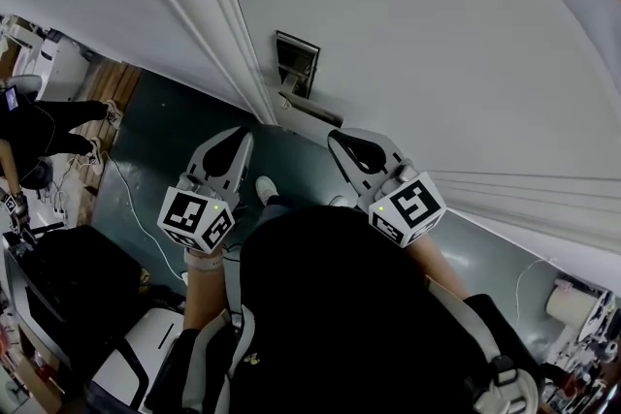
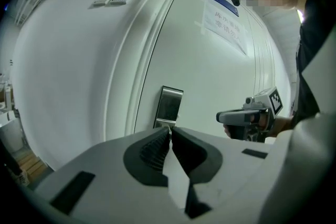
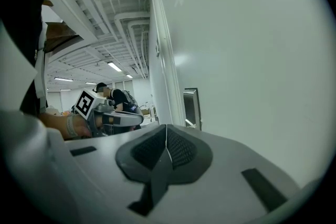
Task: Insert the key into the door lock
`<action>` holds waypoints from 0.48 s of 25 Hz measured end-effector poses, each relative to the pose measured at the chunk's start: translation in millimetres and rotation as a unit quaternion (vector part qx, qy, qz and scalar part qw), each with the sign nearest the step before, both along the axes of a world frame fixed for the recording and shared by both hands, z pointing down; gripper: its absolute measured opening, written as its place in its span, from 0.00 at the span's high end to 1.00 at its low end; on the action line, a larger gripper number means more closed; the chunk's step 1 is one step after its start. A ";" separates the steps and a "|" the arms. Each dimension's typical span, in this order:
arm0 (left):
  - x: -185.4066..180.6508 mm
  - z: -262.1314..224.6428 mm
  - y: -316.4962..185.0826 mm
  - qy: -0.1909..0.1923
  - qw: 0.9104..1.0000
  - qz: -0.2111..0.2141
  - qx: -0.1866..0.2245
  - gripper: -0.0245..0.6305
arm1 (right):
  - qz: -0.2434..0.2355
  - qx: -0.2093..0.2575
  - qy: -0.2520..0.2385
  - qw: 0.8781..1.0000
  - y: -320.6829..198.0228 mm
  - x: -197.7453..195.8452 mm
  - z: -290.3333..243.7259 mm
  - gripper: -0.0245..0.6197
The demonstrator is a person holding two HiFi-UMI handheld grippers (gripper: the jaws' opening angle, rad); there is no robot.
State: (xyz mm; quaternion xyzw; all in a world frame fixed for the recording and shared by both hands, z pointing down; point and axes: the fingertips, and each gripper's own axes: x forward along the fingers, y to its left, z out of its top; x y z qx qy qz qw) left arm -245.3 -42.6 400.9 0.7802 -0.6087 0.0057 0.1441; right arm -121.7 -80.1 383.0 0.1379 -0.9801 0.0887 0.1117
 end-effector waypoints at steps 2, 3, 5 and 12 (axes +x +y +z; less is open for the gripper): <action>-1.5 -4.3 0.9 -0.011 1.000 -0.006 0.008 0.95 | 0.001 0.007 -0.002 1.000 0.8 -0.4 -5.2 0.94; -2.0 -6.2 1.2 -0.015 1.000 -0.007 0.011 0.95 | 0.001 0.010 -0.002 1.000 1.1 -0.3 -7.2 0.94; -1.7 -9.5 1.8 -0.021 1.000 -0.005 0.015 0.95 | 0.002 0.015 -0.004 1.000 1.3 0.3 -10.5 0.94; 0.0 -16.9 5.4 -0.036 0.999 -0.002 0.023 0.95 | 0.003 0.026 -0.010 1.000 3.1 -0.4 -22.0 0.94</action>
